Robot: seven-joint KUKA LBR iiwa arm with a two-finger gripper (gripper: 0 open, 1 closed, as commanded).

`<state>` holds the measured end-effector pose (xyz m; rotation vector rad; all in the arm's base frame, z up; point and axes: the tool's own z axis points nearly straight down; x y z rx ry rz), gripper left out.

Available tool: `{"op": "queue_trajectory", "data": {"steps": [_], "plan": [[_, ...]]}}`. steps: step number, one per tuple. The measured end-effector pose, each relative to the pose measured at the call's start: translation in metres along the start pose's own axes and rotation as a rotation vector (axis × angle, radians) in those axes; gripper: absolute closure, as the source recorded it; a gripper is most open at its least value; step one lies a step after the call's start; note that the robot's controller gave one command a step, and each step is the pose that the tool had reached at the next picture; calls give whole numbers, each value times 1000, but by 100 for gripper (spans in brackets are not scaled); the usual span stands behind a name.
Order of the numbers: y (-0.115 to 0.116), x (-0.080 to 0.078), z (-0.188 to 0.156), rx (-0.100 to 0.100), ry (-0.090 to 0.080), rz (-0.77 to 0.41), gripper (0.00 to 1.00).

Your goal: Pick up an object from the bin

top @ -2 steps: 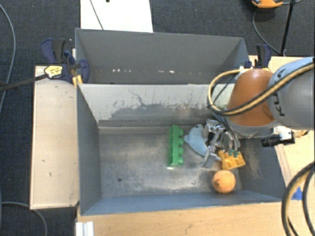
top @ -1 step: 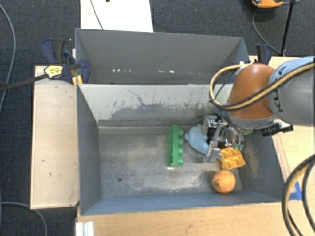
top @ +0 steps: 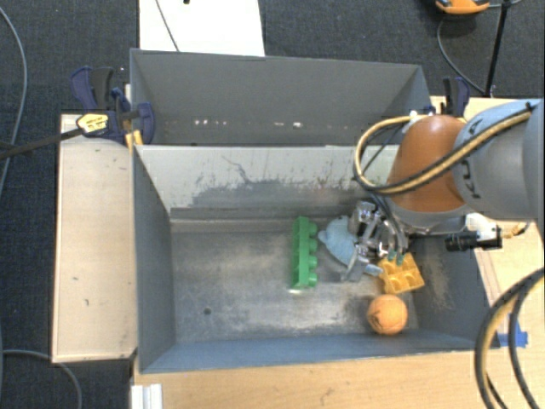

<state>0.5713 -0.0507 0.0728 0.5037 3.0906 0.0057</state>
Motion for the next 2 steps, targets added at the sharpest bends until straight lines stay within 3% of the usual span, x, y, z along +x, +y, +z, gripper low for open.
{"op": "queue_trajectory", "data": {"steps": [1,2], "plan": [[-7,-11,-4,-4,-1,-189,100],[-7,-11,-4,-4,-1,-189,100]]}}
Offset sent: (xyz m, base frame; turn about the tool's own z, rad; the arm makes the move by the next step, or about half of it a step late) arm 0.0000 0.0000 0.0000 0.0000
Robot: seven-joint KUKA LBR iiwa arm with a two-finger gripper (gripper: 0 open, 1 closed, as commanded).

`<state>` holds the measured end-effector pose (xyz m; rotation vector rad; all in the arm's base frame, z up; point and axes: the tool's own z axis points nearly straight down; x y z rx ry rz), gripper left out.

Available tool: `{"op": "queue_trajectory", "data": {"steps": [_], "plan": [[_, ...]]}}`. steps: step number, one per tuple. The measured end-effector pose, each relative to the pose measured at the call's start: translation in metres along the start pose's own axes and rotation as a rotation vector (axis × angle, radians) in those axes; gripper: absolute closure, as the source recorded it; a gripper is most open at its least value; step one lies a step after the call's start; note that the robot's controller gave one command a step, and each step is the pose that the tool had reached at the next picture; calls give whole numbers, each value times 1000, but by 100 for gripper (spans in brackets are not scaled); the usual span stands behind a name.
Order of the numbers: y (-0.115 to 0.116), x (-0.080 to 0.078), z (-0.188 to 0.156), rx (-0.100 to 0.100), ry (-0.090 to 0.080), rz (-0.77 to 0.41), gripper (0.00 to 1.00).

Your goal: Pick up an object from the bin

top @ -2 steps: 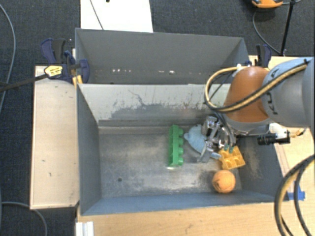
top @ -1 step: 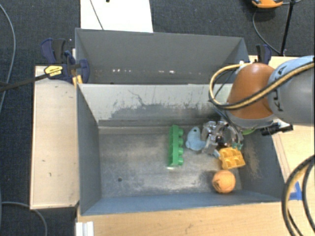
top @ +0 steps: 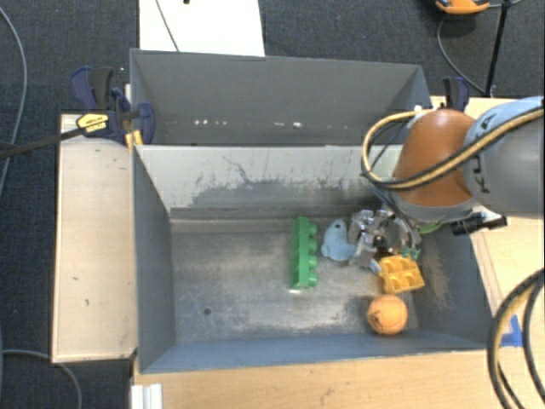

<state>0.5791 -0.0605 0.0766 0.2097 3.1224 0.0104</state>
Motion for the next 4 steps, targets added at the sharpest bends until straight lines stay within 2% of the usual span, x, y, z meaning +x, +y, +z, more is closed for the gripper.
{"op": "queue_trajectory", "data": {"steps": [2,4], "plan": [[0,2,-8,0,4,0,100],[0,0,-34,-1,1,0,100]]}}
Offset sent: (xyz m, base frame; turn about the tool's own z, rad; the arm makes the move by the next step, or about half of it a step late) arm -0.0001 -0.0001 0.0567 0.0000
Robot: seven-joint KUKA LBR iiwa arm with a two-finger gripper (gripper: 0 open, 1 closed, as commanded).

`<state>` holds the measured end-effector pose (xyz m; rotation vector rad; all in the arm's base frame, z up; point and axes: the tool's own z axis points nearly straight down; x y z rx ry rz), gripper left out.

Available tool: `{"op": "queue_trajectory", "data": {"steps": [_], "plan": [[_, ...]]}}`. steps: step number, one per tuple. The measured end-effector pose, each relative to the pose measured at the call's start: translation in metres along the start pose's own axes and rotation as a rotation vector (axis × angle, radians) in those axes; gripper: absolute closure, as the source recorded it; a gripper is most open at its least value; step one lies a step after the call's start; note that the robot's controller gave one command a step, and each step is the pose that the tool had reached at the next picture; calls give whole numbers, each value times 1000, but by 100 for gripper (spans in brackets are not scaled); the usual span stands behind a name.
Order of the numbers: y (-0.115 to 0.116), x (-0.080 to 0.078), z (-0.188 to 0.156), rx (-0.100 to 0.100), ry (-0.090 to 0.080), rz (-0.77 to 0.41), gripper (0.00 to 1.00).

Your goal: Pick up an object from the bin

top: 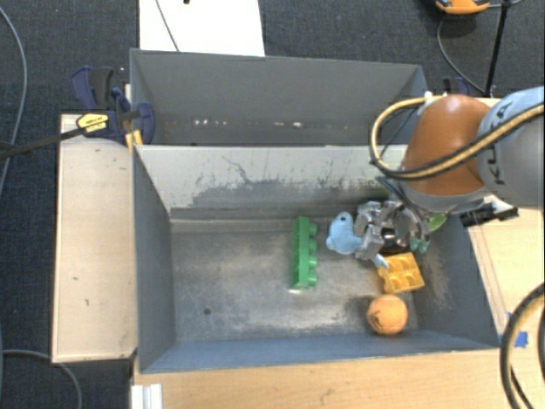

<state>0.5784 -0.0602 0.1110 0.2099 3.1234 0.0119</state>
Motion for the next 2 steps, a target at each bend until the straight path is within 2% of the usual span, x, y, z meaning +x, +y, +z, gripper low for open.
{"op": "queue_trajectory", "data": {"steps": [2], "plan": [[0,-1,-22,0,-4,0,100]]}}
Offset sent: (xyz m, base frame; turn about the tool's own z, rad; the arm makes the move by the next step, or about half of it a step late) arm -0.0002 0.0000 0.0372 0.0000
